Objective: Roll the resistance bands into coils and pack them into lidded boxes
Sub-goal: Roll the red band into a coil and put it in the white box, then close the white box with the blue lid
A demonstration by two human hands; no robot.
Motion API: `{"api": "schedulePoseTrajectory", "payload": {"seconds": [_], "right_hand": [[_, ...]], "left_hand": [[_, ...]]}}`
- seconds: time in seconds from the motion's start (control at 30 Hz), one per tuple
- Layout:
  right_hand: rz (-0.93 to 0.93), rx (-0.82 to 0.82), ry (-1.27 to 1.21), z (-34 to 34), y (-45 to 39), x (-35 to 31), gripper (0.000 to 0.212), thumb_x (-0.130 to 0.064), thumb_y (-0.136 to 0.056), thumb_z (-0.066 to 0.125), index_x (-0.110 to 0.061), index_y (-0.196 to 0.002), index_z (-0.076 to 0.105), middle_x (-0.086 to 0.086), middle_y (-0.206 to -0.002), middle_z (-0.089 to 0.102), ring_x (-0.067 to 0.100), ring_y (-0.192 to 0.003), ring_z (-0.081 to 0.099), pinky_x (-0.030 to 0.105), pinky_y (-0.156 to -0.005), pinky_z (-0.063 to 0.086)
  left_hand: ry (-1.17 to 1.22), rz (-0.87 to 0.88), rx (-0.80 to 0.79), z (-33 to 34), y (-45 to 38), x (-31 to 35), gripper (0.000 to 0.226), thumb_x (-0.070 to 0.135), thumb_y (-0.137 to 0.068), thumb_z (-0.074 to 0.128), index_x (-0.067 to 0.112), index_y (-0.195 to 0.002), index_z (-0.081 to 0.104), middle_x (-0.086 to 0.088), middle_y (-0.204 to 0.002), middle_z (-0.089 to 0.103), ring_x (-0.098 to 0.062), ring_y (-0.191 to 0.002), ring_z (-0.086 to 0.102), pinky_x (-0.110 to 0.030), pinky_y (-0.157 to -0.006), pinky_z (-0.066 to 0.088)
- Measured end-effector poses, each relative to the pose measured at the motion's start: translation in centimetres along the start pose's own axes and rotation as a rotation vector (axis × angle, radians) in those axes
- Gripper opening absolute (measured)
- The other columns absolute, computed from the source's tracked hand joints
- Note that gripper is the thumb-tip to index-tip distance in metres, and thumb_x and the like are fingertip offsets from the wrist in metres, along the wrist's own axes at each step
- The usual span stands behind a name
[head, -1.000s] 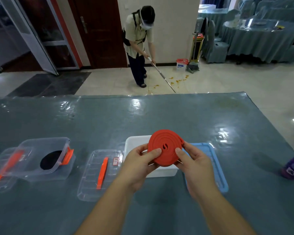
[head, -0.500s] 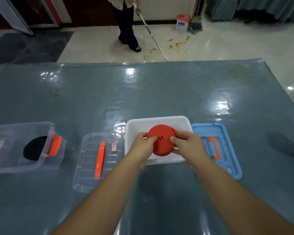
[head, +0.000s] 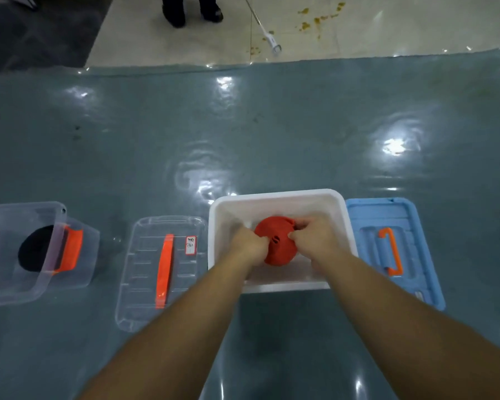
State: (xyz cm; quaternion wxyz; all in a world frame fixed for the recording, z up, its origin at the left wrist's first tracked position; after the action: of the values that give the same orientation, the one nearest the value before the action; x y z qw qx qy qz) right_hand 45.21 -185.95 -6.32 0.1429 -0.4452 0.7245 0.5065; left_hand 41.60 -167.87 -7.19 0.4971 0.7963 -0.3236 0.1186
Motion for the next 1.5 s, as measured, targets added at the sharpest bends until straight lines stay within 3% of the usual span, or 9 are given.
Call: {"api": "schedulePoseTrajectory", "payload": {"seconds": [0.23, 0.57, 0.67, 0.73, 0.83, 1.0, 1.17, 1.37, 1.5], "right_hand": [[0.085, -0.003, -0.077, 1.6, -2.8, 2.4, 0.033, 0.003, -0.083, 0.072, -0.01, -0.112, 0.079, 0.006, -0.096, 0.077, 0.031, -0.1, 0.074, 0.051, -0.095, 0.06], [0.064, 0.013, -0.1, 2.0, -3.9, 3.0, 0.036, 0.006, -0.087, 0.066, -0.007, -0.119, 0.075, 0.009, -0.104, 0.075, 0.031, -0.106, 0.071, 0.048, -0.101, 0.057], [0.09, 0.032, 0.0, 1.6, -4.0, 3.3, 0.027, -0.01, -0.087, 0.075, -0.007, -0.114, 0.074, 0.016, -0.109, 0.076, 0.035, -0.104, 0.072, 0.049, -0.099, 0.057], [0.1, 0.025, 0.081, 1.1, -3.8, 3.2, 0.021, -0.021, -0.088, 0.079, -0.009, -0.102, 0.07, 0.016, -0.101, 0.075, 0.036, -0.096, 0.072, 0.046, -0.09, 0.059], [0.018, -0.015, 0.324, 0.6, -3.6, 1.8, 0.034, -0.034, -0.092, 0.075, -0.002, -0.101, 0.07, 0.016, -0.094, 0.072, 0.036, -0.093, 0.07, 0.035, -0.076, 0.048], [-0.066, -0.044, 0.561, 0.5, -0.8, -0.4, 0.027, -0.026, -0.1, 0.061, -0.002, -0.111, 0.067, 0.019, -0.113, 0.072, 0.036, -0.105, 0.068, 0.032, -0.075, 0.044], [-0.231, -0.026, 0.613, -0.5, 3.7, -2.1, 0.024, -0.01, -0.095, 0.052, -0.013, -0.116, 0.065, 0.011, -0.109, 0.072, 0.033, -0.103, 0.067, 0.035, -0.081, 0.052], [-0.462, 0.256, 0.422, -7.0, 8.9, -3.8, 0.026, -0.022, -0.097, 0.053, -0.021, -0.12, 0.066, 0.002, -0.115, 0.069, 0.029, -0.101, 0.067, 0.043, -0.082, 0.057], [-0.426, 0.335, 0.378, -10.6, 11.0, 0.0, 0.028, -0.018, -0.096, 0.054, -0.018, -0.121, 0.066, 0.005, -0.113, 0.071, 0.031, -0.102, 0.068, 0.041, -0.08, 0.055]], "left_hand": [[-0.074, -0.002, -0.003, 0.1, -2.4, -0.5, 0.037, 0.035, -0.094, 0.068, 0.006, -0.117, 0.069, -0.015, -0.113, 0.074, -0.035, -0.105, 0.071, -0.044, -0.095, 0.058], [-0.066, 0.01, 0.061, 0.3, -3.4, -1.1, 0.042, 0.032, -0.094, 0.073, 0.007, -0.125, 0.06, -0.014, -0.12, 0.07, -0.034, -0.11, 0.067, -0.037, -0.088, 0.053], [-0.153, 0.03, 0.138, -0.2, -3.2, -0.7, 0.049, 0.036, -0.09, 0.076, 0.005, -0.123, 0.056, -0.015, -0.117, 0.07, -0.036, -0.107, 0.068, -0.04, -0.086, 0.055], [-0.227, 0.081, 0.124, -0.1, -2.9, 0.2, 0.034, 0.032, -0.094, 0.071, 0.008, -0.116, 0.06, -0.013, -0.111, 0.071, -0.034, -0.103, 0.068, -0.036, -0.08, 0.05], [-0.33, 0.12, 0.071, 0.3, -2.3, 1.4, 0.023, 0.027, -0.097, 0.065, 0.01, -0.113, 0.065, -0.013, -0.112, 0.072, -0.034, -0.105, 0.068, -0.036, -0.085, 0.051], [-0.491, 0.138, -0.052, 0.7, 0.5, 2.5, 0.025, 0.014, -0.091, 0.061, 0.007, -0.113, 0.07, -0.014, -0.111, 0.074, -0.034, -0.102, 0.07, -0.035, -0.083, 0.055], [-0.505, 0.267, -0.173, 1.5, 4.3, 2.5, 0.037, 0.022, -0.094, 0.059, 0.014, -0.13, 0.063, -0.011, -0.122, 0.071, -0.031, -0.105, 0.066, -0.033, -0.085, 0.049], [-0.509, 0.581, 0.161, 0.5, 11.1, 6.2, 0.03, 0.025, -0.096, 0.054, 0.021, -0.124, 0.065, -0.004, -0.119, 0.071, -0.029, -0.105, 0.066, -0.032, -0.087, 0.049], [-0.491, 0.769, 0.146, 4.1, 14.9, 7.0, 0.042, 0.027, -0.095, 0.06, 0.024, -0.137, 0.056, 0.002, -0.138, 0.059, -0.02, -0.123, 0.058, -0.044, -0.104, 0.052]]}}
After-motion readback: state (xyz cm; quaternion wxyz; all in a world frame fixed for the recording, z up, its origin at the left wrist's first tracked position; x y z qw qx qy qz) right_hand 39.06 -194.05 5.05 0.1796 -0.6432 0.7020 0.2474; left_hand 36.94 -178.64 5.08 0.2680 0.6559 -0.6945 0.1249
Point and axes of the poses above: each hand's wrist, its own y-axis away from the middle knuckle, its own z-axis out of the palm, x = y × z, the point moved 9 cm from there along -y, towards the middle knuckle
